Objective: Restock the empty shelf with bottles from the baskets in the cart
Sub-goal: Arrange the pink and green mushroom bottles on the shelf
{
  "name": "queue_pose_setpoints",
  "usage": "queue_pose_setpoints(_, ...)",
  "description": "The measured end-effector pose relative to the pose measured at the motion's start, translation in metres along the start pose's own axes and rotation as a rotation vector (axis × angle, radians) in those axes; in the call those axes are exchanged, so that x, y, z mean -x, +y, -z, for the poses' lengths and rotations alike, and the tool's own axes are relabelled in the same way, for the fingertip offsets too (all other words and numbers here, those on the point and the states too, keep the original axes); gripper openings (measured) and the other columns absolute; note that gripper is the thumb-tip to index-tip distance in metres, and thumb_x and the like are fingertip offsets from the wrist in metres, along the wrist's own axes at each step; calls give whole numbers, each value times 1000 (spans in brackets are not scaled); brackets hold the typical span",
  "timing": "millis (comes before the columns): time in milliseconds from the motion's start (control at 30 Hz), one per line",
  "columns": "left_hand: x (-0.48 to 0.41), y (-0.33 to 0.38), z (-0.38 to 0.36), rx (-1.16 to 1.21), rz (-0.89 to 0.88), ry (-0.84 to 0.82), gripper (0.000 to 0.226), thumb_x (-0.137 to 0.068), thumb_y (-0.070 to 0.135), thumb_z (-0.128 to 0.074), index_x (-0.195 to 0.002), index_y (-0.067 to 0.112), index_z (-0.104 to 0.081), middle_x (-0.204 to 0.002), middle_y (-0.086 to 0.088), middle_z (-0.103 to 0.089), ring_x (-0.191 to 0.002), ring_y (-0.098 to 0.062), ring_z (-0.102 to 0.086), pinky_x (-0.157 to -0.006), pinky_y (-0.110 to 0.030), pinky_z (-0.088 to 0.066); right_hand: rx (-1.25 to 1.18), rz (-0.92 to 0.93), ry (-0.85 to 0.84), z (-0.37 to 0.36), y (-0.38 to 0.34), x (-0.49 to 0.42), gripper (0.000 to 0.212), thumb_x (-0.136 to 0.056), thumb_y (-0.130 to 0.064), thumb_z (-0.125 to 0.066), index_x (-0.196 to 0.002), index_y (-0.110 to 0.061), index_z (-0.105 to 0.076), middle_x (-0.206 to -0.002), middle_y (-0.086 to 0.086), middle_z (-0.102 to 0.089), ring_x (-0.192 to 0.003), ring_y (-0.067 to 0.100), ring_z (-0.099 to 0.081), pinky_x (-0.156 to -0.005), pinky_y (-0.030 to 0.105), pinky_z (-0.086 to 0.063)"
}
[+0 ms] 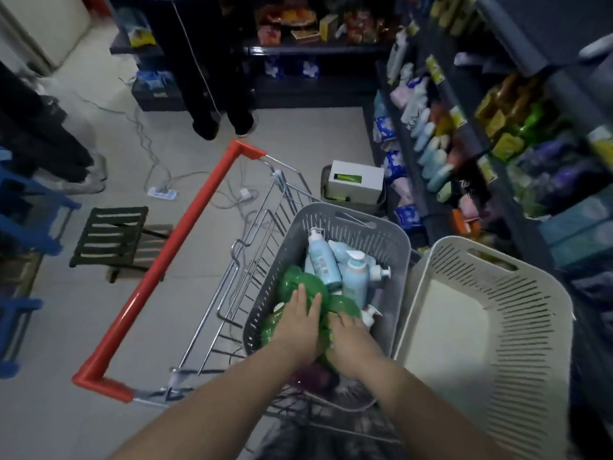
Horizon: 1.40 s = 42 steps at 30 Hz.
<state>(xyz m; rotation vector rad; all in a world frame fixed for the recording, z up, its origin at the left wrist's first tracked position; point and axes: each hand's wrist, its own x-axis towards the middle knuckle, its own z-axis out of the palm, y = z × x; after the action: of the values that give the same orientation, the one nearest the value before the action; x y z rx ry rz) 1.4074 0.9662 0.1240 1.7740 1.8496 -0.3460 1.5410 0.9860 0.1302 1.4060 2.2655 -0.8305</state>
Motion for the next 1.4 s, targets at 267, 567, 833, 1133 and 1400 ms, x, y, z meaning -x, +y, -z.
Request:
queue_pose_setpoints(267, -9, -4, -33, 78, 53, 212, 99, -81, 27, -67, -154, 6, -2, -160, -22, -9, -148, -31, -16, -120, -39, -10, -106, -395, 300, -32, -23, -32, 71, -58, -37, -85, -120, -10, -61, -126, 12, -56, -109, 35, -51, -91, 44, -50)
queue_pose_setpoints(567, -23, -13, -15, -53, 106, 108, 114, -83, 51, -58, -147, 22, 32, -159, -9, 25, -144, -30, -11, -114, -42, -23, -528, -741, 177, -29, -7, -49, 113, -66, -56, -82, -149, -21, -13, -145, 13, -21, -129, 38, -32, -104, 41, -37)
queue_pose_setpoints(833, -21, -18, 0, 193, 82, 57, 125, -62, 52, -72, -151, 33, 14, -156, -12, -4, -135, -33, -26, -110, -45, -30, -693, -733, 219, -28, -1, -50, 100, -66, -31, -89, -137, -10, -22, -133, 19, -35, -113, 39, -54, -93, 36, -46)
queue_pose_setpoints(1133, -10, -34, 15, 1916, 214, -170, 80, -59, 18, -63, -137, 18, -44, -115, -18, -64, -91, -30, -65, -72, -38, -53, -1426, -418, 376, 10, 11, 0, 89, -58, 6, -89, -126, -26, -40, -106, 10, -71, -88, 25, -72, -73, 40, -60)
queue_pose_setpoints(1400, -5, -42, 69, 2276, -221, -481, 73, -46, 12, -72, -118, 4, -66, -102, -21, -69, -87, -34, -68, -75, -42, -57, -2178, -45, 230, 54, 0, 19, 57, -84, -16, -60, -139, -23, -49, -128, 16, -64, -115, 38, -62, -94, 61, -49)
